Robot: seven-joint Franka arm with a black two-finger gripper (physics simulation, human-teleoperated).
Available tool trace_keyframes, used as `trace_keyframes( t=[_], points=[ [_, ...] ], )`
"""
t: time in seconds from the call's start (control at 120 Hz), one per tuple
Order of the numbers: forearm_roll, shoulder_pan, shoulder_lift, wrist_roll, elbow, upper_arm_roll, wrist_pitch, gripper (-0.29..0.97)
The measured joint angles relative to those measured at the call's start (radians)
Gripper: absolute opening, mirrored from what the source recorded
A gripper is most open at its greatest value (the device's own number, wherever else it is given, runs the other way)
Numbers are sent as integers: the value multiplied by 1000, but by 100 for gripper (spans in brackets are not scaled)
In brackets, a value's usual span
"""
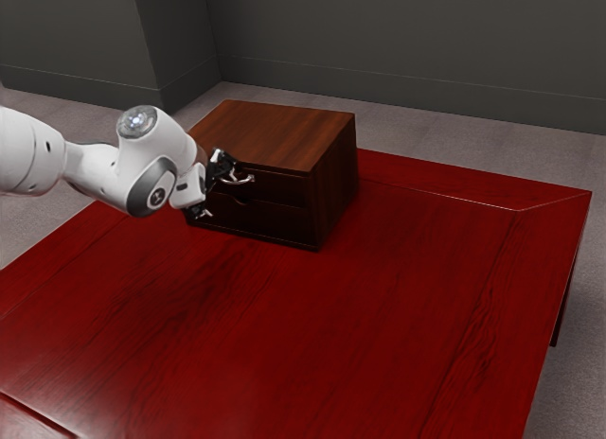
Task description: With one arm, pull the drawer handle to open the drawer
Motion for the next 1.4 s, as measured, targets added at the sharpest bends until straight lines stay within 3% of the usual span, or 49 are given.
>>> trace_keyframes(
  t=[0.45, 0.792, 1.4],
  points=[
    [33, 6, -37, 0, -62, -1, 13, 68],
    [76, 24, -150, -1, -212, -5, 38, 67],
    [74, 56, -270, -3, -393, -7, 89, 68]
  ],
)
